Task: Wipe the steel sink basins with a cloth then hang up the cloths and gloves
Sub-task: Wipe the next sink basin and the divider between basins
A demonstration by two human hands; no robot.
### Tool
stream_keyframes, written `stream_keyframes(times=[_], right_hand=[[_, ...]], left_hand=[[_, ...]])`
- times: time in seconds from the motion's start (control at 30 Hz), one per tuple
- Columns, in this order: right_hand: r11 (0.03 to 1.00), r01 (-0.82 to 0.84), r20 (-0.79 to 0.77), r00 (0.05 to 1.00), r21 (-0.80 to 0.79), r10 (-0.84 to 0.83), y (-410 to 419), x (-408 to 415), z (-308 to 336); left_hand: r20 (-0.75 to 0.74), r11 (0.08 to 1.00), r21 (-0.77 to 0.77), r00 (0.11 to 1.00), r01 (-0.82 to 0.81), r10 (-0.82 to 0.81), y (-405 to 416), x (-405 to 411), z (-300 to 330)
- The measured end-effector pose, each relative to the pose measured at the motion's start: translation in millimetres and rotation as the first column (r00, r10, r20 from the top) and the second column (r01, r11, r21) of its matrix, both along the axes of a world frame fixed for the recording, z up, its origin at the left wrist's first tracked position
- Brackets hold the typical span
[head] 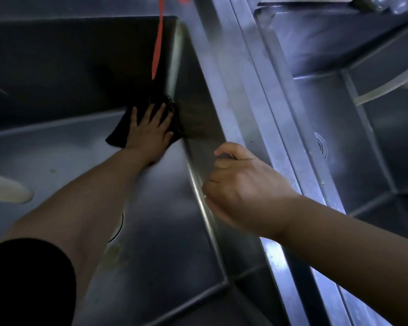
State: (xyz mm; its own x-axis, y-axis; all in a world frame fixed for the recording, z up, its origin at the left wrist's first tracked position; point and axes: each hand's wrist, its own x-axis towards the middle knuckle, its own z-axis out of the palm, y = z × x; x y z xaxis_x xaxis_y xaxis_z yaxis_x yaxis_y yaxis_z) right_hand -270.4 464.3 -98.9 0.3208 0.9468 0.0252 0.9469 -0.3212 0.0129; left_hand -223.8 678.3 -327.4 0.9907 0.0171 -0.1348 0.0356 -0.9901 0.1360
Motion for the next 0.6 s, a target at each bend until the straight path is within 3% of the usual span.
stream_keyframes(times=[0.2, 0.37, 0.5, 0.6], right_hand=[[0.998, -0.058, 0.004, 0.998, -0.016, 0.059, -2.5, -1.4, 1.4], [0.996, -0.089, -0.011, 0.996, 0.022, 0.09, -1.3, -5.3, 2.2], [0.994, -0.102, -0.016, 0.995, 0.028, 0.102, -2.2, -9.1, 2.4], [0.998, -0.061, -0.081, 0.995, 0.022, 0.063, -0.2, -11.8, 6.5]], left_hand=[[0.008, 1.0, -0.012, 1.0, -0.005, 0.005, -3.9, -7.3, -0.9], [0.003, 0.997, -0.012, 0.997, 0.072, -0.072, -38.2, -72.4, 3.7], [-0.037, 0.961, 0.001, 0.96, 0.278, -0.278, -80.6, -151.1, 16.8], [-0.096, 0.869, -0.011, 0.864, 0.495, -0.494, -106.6, -220.4, 29.5]])
